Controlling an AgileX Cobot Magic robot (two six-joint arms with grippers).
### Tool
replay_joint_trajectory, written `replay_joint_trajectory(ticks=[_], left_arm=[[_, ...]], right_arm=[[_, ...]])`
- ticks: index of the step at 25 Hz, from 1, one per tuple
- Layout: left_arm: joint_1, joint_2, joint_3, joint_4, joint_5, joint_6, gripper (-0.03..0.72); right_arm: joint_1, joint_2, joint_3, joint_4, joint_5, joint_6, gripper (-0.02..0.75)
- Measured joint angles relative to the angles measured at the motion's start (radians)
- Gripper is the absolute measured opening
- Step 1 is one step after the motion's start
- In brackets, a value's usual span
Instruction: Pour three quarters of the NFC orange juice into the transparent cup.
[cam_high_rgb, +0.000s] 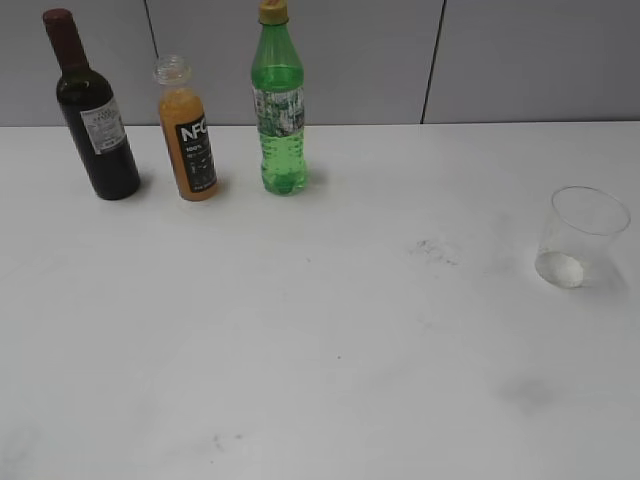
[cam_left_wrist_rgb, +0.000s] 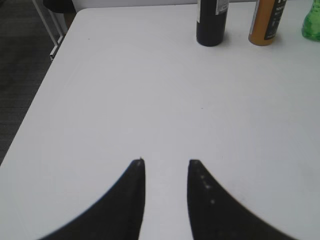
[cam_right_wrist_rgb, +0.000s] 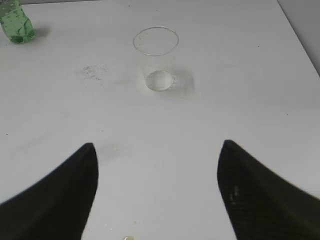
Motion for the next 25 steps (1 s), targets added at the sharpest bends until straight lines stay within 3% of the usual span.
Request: replay_joint_trajectory(ticks=[25], left_arm=[[0.0, 0.0, 0.0, 0.0, 0.0, 0.0, 0.237]], right_arm=[[0.0, 0.0, 0.0, 0.0, -0.001, 0.0, 0.571]])
